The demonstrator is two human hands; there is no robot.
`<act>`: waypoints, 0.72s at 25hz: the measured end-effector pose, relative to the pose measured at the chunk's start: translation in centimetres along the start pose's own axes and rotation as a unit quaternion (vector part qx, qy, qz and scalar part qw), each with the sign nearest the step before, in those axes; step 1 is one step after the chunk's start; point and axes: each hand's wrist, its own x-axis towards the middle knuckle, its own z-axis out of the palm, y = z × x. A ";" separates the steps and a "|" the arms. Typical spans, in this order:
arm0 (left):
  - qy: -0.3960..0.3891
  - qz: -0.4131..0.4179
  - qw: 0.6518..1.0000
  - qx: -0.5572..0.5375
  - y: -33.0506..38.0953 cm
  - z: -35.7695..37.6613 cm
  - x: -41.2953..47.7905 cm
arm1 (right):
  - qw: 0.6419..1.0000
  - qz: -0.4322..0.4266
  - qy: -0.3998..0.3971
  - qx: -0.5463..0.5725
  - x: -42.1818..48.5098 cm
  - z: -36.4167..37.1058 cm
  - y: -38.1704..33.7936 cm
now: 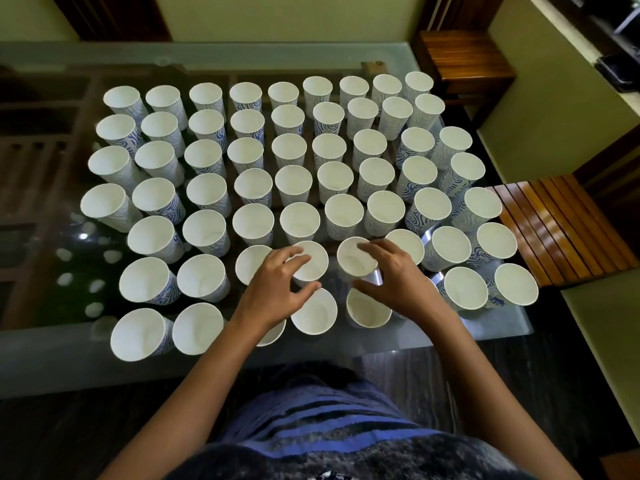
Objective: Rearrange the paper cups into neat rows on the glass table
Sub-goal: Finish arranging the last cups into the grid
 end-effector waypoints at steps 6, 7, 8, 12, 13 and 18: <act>-0.037 0.040 0.998 0.022 0.4 0.8 -3.4 | 0.996 -0.010 -0.078 -0.032 -4.0 1.8 0.5; -0.042 0.040 0.998 0.027 0.5 0.9 -3.6 | 0.996 -0.011 -0.078 -0.037 -4.1 2.0 0.6; -0.047 0.040 0.998 0.030 0.5 0.9 -3.6 | 0.996 -0.011 -0.074 -0.040 -4.1 2.1 0.7; -0.056 0.035 0.998 0.025 0.9 1.1 -3.8 | 0.996 -0.017 -0.074 -0.050 -3.9 2.1 1.1; -0.055 0.031 0.998 0.023 0.9 1.1 -3.9 | 0.996 -0.020 -0.076 -0.051 -3.9 2.1 1.2; -0.017 -0.008 1.000 0.023 0.3 0.0 -4.9 | 0.996 -0.049 -0.075 -0.028 -3.9 2.3 -0.3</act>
